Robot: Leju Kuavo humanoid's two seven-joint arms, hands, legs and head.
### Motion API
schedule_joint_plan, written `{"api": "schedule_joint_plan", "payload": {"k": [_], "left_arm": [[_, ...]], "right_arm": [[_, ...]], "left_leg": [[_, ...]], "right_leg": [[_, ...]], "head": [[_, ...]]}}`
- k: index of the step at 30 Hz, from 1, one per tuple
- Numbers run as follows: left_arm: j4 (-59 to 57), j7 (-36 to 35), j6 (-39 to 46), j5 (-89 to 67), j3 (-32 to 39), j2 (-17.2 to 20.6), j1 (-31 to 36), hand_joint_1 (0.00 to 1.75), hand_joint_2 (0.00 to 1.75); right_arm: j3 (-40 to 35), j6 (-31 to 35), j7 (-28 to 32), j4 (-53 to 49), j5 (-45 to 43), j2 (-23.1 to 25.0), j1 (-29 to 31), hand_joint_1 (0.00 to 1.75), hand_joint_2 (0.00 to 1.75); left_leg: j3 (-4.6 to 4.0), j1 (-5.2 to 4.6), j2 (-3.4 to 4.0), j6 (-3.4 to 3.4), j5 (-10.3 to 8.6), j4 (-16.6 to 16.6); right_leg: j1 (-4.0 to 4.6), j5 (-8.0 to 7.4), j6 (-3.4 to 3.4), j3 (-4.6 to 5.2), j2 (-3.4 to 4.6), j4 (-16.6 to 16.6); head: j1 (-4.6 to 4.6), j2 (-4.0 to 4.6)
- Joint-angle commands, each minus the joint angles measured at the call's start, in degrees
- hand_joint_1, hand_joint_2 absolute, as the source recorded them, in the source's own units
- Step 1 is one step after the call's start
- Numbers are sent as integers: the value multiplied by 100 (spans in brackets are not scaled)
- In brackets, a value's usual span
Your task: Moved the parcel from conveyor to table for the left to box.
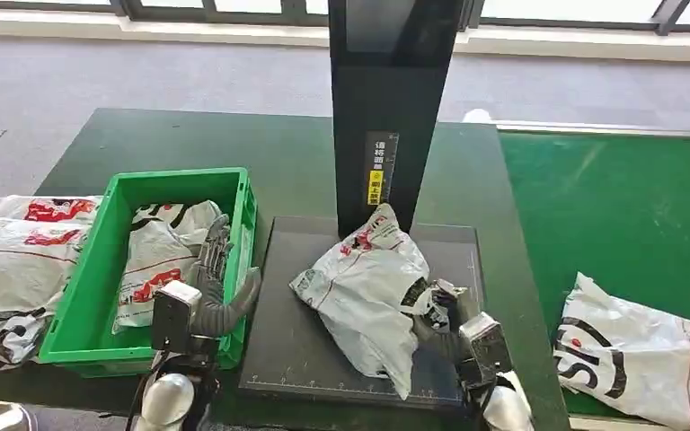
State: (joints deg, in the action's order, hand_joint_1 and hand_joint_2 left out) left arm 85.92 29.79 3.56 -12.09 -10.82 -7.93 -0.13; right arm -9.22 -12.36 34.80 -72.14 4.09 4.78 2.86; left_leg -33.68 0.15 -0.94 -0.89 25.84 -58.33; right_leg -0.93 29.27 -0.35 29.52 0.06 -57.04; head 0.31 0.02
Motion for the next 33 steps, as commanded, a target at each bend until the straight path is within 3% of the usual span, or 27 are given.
{"api": "schedule_joint_plan", "payload": {"k": [1,4,19,20,21,26,27,30,33], "left_arm": [[-537,-72,-18,43,-198,197,311,0,175],[-505,-119,22,74,-208,229,205,0,175],[-371,-176,71,82,-145,186,192,0,175],[-326,-221,84,66,-119,156,215,0,175],[-297,-268,81,46,-99,141,228,0,175],[-135,-387,61,-16,-50,137,165,0,175],[-128,-388,58,-20,-49,141,145,0,175],[-164,-391,15,-32,-79,157,179,0,175],[-171,-393,11,-31,-79,149,194,0,175]], "right_arm": [[-371,-460,-246,1435,-100,237,526,175,175],[-429,-427,-543,1797,60,113,619,175,175],[-329,-93,-601,1645,292,24,687,175,175],[-228,266,-590,1352,447,0,642,12,175],[-131,483,-662,1032,542,-17,548,0,175],[125,1433,-1015,-1011,1382,-119,-363,0,175],[158,1476,-1014,-1198,1407,-116,-498,0,0],[324,2171,-983,-2153,2062,-9,-1071,0,0],[332,2180,-1005,-2297,2092,-5,-1145,0,0]], "left_leg": [[12,3,12,-3,-3,12],[20,2,15,-1,-4,20],[10,-1,8,-1,-4,12],[12,1,9,-1,-7,18],[6,0,4,0,-4,8],[-6,-5,-15,1,-4,0],[-2,-4,-15,1,-4,5],[0,-4,-21,0,0,3],[0,-5,-18,-2,2,6]], "right_leg": [[5,-5,7,-9,6,12],[4,-9,6,-18,7,23],[-1,-6,4,-8,1,14],[2,-9,5,-12,-1,21],[1,-5,3,-7,-4,11],[-5,2,2,9,-22,1],[-4,2,3,3,-24,8],[-5,7,3,-2,-26,6],[-5,8,6,-5,-25,10]], "head": [[0,-2],[0,-2],[0,0],[0,-2],[0,-2],[0,0],[0,-2],[0,-2],[0,0]]}}
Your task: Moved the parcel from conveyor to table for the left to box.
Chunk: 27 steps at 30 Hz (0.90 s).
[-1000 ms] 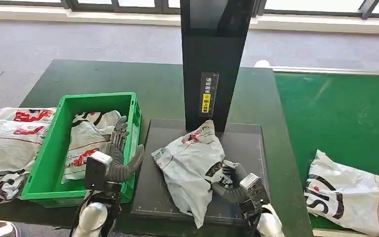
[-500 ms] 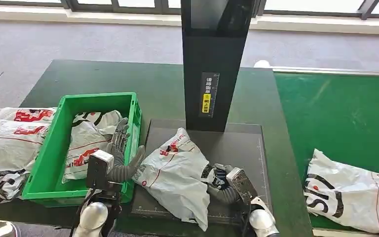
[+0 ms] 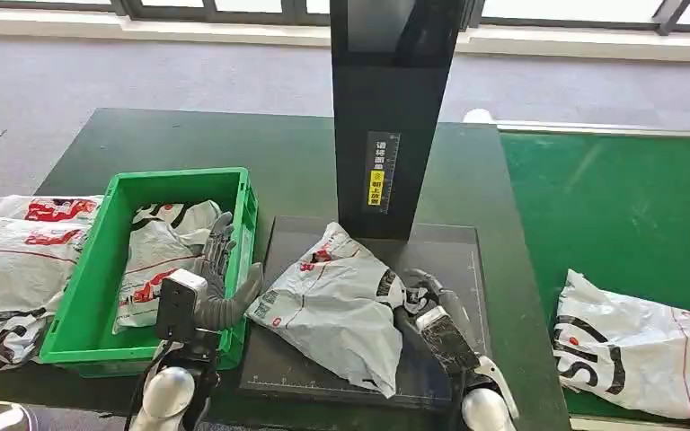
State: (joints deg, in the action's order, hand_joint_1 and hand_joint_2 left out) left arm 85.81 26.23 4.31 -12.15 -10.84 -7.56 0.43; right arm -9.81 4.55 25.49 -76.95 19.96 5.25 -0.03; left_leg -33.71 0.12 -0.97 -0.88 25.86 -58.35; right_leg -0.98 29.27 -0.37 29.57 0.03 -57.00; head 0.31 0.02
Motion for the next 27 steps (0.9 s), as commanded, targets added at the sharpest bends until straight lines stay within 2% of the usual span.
{"api": "schedule_joint_plan", "payload": {"k": [1,12,15,17,21,27], "left_arm": [[-166,-38,-64,-25,-77,111,146,0,175],[-169,-38,-63,-25,-75,111,147,0,175],[-204,-46,-107,-30,-88,124,177,0,175],[-215,-31,-168,-29,-98,129,164,0,175],[-220,-44,-241,-61,-65,61,243,0,175],[-50,-69,-268,-111,-35,95,78,0,175]], "right_arm": [[389,484,-86,-1797,512,-42,-826,0,0],[399,486,-84,-1724,502,-25,-787,0,0],[460,845,7,-1993,846,0,-947,0,0],[541,1143,27,-2471,1063,53,-1262,0,0],[625,1426,-63,-2939,1475,188,-1525,0,0],[569,1145,-194,-2767,1630,148,-1406,0,0]], "left_leg": [[1,-1,-7,-3,0,6],[7,1,14,-4,-2,11],[11,3,13,-4,-2,16],[3,0,2,-4,0,5],[4,0,-3,-5,2,6],[7,3,16,-5,0,12]], "right_leg": [[0,5,6,-5,-14,4],[2,-1,5,3,4,9],[4,-3,6,-4,1,17],[0,3,3,4,-5,3],[0,6,5,3,-9,4],[4,-2,7,6,7,10]], "head": [[0,0],[0,-2],[0,0],[0,-2],[0,0],[0,-2]]}}
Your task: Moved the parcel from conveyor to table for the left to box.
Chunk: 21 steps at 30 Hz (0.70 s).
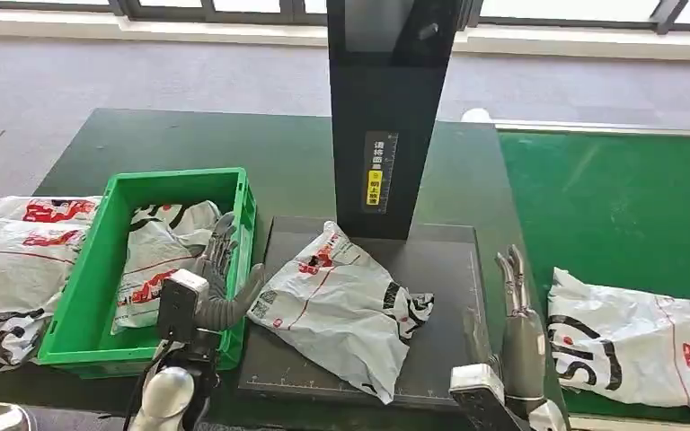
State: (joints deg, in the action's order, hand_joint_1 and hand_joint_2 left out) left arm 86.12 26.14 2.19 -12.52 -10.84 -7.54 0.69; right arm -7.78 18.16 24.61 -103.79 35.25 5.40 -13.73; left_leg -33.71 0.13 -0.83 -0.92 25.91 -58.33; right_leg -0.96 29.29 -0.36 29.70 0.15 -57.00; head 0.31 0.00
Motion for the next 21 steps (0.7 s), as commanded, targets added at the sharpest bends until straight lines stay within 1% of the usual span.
{"api": "schedule_joint_plan", "payload": {"k": [1,2,3,5,6,9,12,14,17,18,20,21], "left_arm": [[-40,-65,-56,-84,-38,101,8,0,175],[19,-436,22,-1085,-424,365,-98,0,175],[3,-552,-96,-1536,-622,475,-172,0,175],[-130,-609,32,-2454,-987,601,-232,0,175],[-223,-645,145,-2842,-1123,595,-193,0,175],[-345,-527,255,-3500,-1575,655,52,0,175],[-287,-327,433,-3745,-1887,635,417,0,175],[-327,-331,451,-3872,-2055,641,668,0,175],[-804,-373,450,-4035,-2249,628,1149,0,175],[-979,-413,461,-4145,-2288,608,1289,0,175],[-1407,-460,551,-4411,-2387,526,1586,0,175],[-1817,-448,539,-4619,-2545,457,1883,0,175]], "right_arm": [[367,-222,-59,-66,47,131,-35,0,0],[371,-196,180,-125,-148,141,-70,0,0],[356,-280,272,-172,-239,136,-85,0,0],[368,-346,409,-252,-319,166,-117,0,0],[376,-344,477,-308,-318,180,-153,0,0],[389,-313,582,-382,-402,115,-190,0,0],[461,-321,654,-383,-532,87,-175,0,0],[471,-357,717,-327,-614,69,-150,0,0],[426,-373,797,-160,-703,21,-53,0,0],[427,-368,807,-108,-730,2,-30,0,175],[431,-375,851,-43,-783,0,-8,0,175],[421,-424,891,10,-818,8,29,0,175]], "left_leg": [[6,0,2,0,-3,6],[10,0,7,0,-6,13],[10,-1,8,-1,-3,11],[11,-3,5,0,-3,12],[17,-3,6,-1,-4,19],[7,-4,-9,0,-4,8],[3,0,-18,1,-6,9],[-1,1,-21,2,-8,6],[4,1,-17,2,-10,10],[3,0,-17,2,-11,9],[7,-1,-18,2,-15,14],[7,0,-15,2,-17,17]], "right_leg": [[1,-2,3,-6,-3,6],[2,-6,6,-10,-1,14],[0,-2,4,-8,1,9],[-2,0,4,-11,-2,9],[-2,-2,5,-18,-3,18],[-5,2,2,-12,-14,7],[0,0,5,-14,-25,14],[1,-1,5,-9,-28,12],[2,-5,6,-13,-25,15],[1,-6,4,-12,-24,14],[0,-9,5,-17,-27,19],[2,-12,5,-17,-25,23]], "head": [[0,0],[0,0],[0,2],[0,2],[0,2],[0,0],[0,0],[0,0],[0,0],[0,0],[-2,0],[0,2]]}}
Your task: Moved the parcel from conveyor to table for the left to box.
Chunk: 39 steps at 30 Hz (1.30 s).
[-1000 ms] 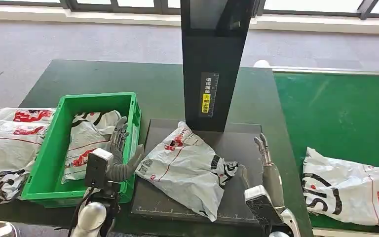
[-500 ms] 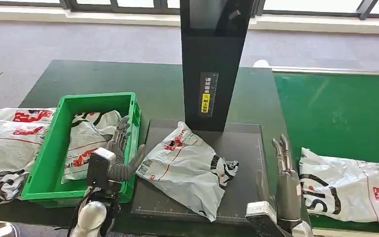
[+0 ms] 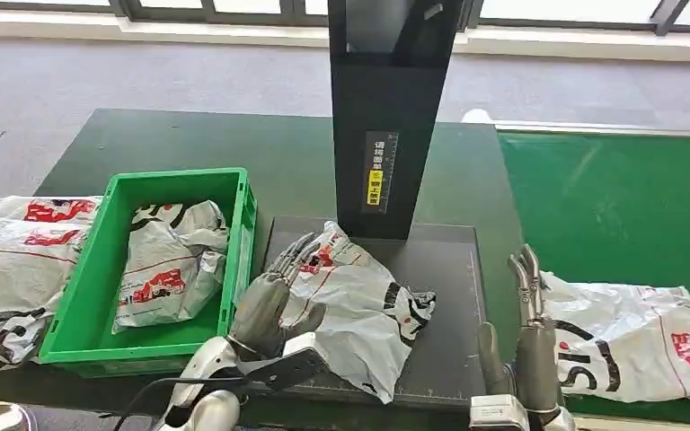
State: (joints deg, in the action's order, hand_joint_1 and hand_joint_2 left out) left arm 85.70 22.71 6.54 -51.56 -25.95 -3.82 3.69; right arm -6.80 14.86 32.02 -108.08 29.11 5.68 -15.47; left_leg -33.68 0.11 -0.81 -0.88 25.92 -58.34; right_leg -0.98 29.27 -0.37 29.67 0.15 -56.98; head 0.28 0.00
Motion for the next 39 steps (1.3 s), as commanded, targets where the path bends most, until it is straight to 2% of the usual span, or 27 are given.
{"api": "schedule_joint_plan", "payload": {"k": [1,4,9,15,26,39], "left_arm": [[-2120,-91,63,-841,-1187,14,1817,0,175],[-2765,21,-87,-868,-1529,-201,2190,0,175],[-3364,164,-446,-593,-1967,-467,2336,0,175],[-4741,205,-934,-455,-2641,-764,2677,0,175],[-5695,-37,-1253,-584,-2975,-855,2947,0,175],[-5720,-45,-1264,-550,-2931,-803,2954,0,175]], "right_arm": [[317,-139,168,510,-212,-7,286,0,175],[331,-217,151,600,-206,68,470,0,175],[389,-348,98,680,-177,132,642,0,175],[331,-461,153,950,-135,212,804,0,175],[340,-429,111,1052,-128,196,957,0,175],[337,-426,111,1042,-127,202,947,0,175]], "left_leg": [[4,3,-25,-1,-15,13],[6,1,-28,1,-24,15],[11,2,-6,3,-17,13],[15,-3,-5,1,-15,12],[10,-3,7,2,-10,4],[21,-4,14,11,-28,15]], "right_leg": [[4,-7,4,-17,-32,16],[2,-13,-1,-19,-35,18],[3,-21,-3,-26,-12,18],[-1,-20,-2,-29,-7,17],[-1,-18,-4,-20,6,6],[0,-33,-7,-26,9,16]], "head": [[2,0],[0,0],[0,0],[0,0],[0,0],[2,0]]}}
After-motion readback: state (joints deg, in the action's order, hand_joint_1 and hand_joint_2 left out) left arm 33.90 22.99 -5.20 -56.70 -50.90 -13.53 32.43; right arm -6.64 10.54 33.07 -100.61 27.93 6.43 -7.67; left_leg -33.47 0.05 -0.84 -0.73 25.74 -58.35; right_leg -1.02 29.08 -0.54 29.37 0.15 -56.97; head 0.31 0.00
